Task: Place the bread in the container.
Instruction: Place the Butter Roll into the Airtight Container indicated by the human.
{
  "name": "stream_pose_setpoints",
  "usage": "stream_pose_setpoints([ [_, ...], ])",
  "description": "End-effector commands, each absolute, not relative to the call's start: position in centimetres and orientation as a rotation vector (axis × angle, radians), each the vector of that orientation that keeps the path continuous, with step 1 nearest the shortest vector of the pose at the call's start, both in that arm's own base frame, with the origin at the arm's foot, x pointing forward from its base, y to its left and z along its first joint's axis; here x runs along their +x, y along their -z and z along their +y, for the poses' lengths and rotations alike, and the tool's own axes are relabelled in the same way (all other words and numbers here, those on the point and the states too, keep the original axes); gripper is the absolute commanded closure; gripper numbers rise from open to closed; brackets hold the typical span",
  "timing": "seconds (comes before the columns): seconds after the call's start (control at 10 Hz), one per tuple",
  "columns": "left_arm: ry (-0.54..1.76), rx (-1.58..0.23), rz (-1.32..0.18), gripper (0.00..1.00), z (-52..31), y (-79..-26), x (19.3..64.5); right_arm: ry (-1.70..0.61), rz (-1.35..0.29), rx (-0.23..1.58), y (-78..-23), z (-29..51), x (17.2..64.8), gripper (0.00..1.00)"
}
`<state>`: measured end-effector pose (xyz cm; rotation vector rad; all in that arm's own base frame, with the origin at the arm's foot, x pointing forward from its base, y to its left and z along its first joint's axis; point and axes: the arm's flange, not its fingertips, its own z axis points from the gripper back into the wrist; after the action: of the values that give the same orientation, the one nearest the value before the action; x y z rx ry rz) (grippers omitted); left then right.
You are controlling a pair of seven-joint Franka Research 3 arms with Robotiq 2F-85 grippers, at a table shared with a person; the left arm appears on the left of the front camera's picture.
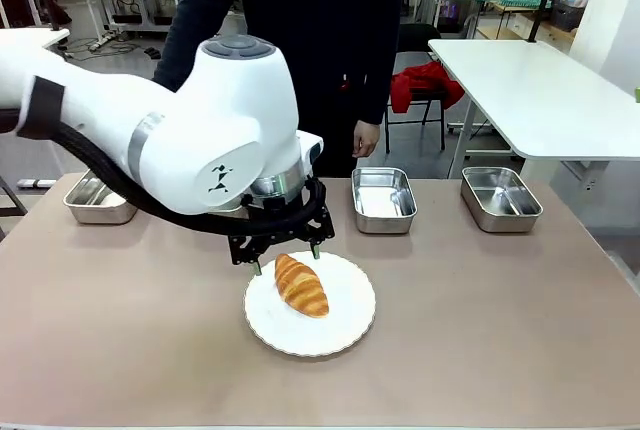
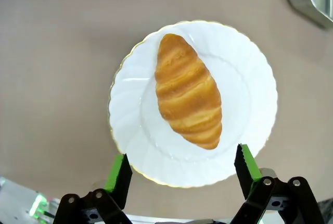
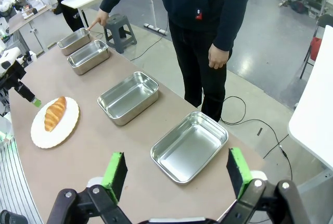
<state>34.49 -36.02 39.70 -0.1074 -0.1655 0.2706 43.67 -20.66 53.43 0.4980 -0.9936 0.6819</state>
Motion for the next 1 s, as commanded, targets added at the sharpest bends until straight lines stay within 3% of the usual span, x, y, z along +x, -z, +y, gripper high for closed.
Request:
stream_pose_setpoints([
  [0.0, -0.342, -0.109, -0.166, 0.0, -37.6, -38.1, 35.9, -0.693, -0.993, 0.496, -53.5, -20.6, 43.5, 0.0],
  [0.4, -0.304, -0.104, -0.157, 0.0, -36.4, -38.8, 34.8, -0.693, -0.993, 0.496, -53.5, -20.6, 43.5, 0.0],
  [0.9, -0.39, -0.139, -0.114, 0.0, -36.8, -35.5, 38.4, -0.693, -0.993, 0.496, -53.5, -20.6, 43.5, 0.0],
])
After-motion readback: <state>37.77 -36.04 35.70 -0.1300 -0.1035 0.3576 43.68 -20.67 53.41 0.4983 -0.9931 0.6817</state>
